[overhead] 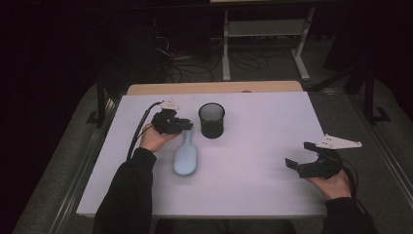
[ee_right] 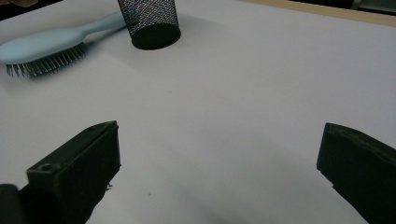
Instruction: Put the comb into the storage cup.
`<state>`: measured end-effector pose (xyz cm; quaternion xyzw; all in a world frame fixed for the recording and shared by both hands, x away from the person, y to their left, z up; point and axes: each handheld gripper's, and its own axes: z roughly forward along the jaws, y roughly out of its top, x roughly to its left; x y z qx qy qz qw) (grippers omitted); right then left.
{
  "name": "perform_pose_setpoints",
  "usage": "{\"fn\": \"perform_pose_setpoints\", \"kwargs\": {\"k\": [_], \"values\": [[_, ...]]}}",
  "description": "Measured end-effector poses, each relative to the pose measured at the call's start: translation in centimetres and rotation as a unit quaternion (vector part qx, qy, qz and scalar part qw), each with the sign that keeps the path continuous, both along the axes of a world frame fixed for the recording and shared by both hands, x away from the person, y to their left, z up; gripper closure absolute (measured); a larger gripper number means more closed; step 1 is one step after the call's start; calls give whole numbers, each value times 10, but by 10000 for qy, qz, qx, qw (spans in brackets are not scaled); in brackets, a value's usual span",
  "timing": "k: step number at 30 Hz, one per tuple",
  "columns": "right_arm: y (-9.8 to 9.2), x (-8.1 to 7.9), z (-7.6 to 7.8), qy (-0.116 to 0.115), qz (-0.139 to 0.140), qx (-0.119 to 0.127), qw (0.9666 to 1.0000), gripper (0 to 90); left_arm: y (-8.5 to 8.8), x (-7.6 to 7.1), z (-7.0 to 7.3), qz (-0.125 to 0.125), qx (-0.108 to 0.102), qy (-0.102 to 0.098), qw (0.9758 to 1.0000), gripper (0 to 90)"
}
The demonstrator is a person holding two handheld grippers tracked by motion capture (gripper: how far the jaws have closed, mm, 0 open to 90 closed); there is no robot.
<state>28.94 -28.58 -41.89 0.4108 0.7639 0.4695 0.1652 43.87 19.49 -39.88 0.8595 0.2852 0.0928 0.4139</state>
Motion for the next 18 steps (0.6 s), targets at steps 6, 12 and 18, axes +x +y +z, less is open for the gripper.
{"fn": "perform_pose_setpoints", "kwargs": {"k": [6, 12, 18], "values": [[0, -1, 0, 10, -17, -11, 10000, 0, -1, 3, -4, -83, -99, 82, 9999, 783], [-1, -1, -1, 27, -35, -7, 10000, 0, -2, 5, -7, -132, -127, 143, 9997, 834], [-1, -1, -1, 36, -37, -7, 10000, 0, -3, 10, -14, -100, -1, 359, 9993, 874]]}}
